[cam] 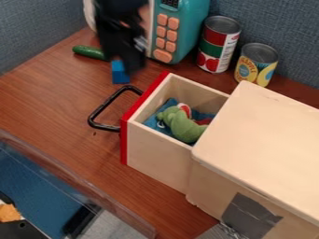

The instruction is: Picked the green toy and place it in the open drawer

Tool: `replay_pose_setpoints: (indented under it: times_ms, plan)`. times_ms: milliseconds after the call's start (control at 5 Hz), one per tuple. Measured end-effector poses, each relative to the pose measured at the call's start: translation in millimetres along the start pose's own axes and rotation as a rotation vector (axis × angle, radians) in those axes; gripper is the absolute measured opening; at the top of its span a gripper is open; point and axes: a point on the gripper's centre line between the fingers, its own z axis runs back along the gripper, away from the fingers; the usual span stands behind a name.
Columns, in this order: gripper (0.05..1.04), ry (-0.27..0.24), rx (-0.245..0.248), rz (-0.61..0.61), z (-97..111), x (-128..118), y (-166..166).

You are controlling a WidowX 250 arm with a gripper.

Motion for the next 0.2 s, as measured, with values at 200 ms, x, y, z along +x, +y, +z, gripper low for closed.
replay_pose_setpoints:
  times_ms: [200]
  plan:
    - [1.01,0.06,0.159,-0.041,18.7,-16.9,31.6]
